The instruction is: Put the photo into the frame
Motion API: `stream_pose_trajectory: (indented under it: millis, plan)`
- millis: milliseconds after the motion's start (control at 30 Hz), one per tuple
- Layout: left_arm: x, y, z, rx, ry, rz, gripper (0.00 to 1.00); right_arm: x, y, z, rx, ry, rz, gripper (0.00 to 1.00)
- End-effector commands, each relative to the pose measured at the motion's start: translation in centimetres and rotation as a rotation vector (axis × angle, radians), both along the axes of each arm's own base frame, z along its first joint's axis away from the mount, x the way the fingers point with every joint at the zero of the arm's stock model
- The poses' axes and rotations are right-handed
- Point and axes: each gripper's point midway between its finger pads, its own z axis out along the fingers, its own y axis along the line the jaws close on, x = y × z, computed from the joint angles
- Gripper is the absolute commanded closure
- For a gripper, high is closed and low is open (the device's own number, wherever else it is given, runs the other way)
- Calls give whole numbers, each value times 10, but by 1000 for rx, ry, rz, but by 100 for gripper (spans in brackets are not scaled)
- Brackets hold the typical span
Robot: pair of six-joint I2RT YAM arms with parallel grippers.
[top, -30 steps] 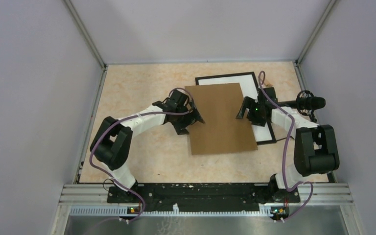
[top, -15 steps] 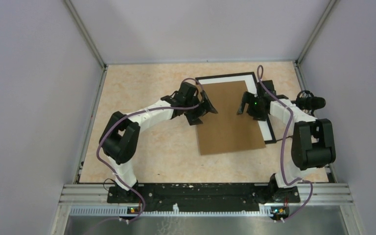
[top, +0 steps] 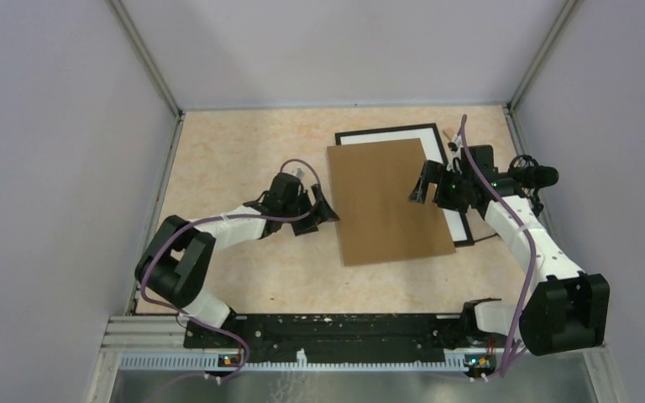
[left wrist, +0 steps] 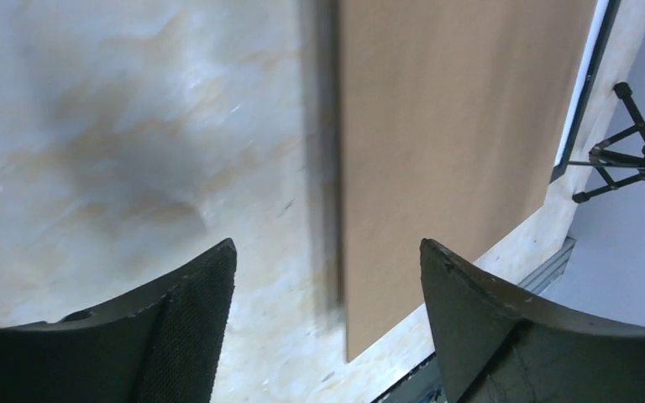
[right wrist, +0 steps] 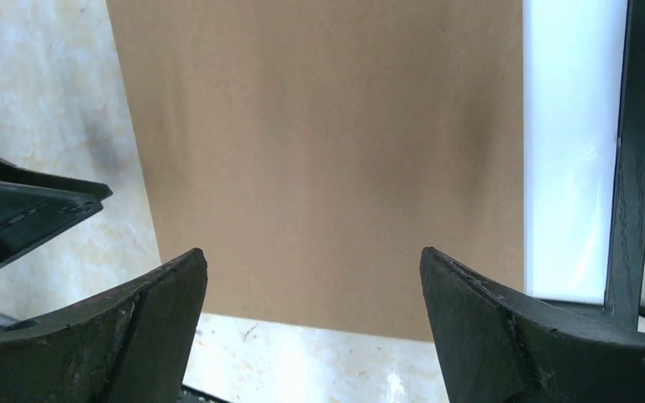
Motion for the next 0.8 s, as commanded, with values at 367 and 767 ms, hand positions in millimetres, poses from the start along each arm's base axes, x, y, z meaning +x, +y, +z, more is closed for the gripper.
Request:
stream_pose_trajectory:
  millis: [367, 767]
  plan:
    - [-21, -23, -2, -409, -103, -159, 49, -26, 8, 76, 62, -153, 57, 5]
    - [-17, -32, -9, -491, -72, -152, 62, -30, 5, 91, 57, -206, 50, 5]
